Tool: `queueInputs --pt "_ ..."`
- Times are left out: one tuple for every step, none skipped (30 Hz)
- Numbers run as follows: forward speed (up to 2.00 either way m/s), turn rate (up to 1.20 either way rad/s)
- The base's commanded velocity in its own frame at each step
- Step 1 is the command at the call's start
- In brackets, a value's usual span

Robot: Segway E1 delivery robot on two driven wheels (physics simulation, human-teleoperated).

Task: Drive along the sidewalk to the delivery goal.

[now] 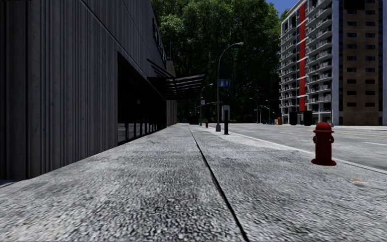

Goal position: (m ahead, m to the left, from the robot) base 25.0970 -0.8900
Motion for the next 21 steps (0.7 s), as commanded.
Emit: queueInputs --pt "2.00 0.00" --pt "2.00 0.00" --pt "2.00 0.00" --pt "2.00 0.00" --pt "2.00 0.00" --pt "2.00 0.00" --pt "2.00 0.00" --pt "2.00 0.00" --pt "2.00 0.00" --pt "2.00 0.00" --pt "2.00 0.00" --pt "2.00 0.00" --pt "2.00 0.00" --pt "2.00 0.00" --pt "2.00 0.00" --pt "2.00 0.00" --pt "2.00 0.00" --pt "2.00 0.00" --pt "2.00 0.00" --pt "2.00 0.00" --pt "2.00 0.00"
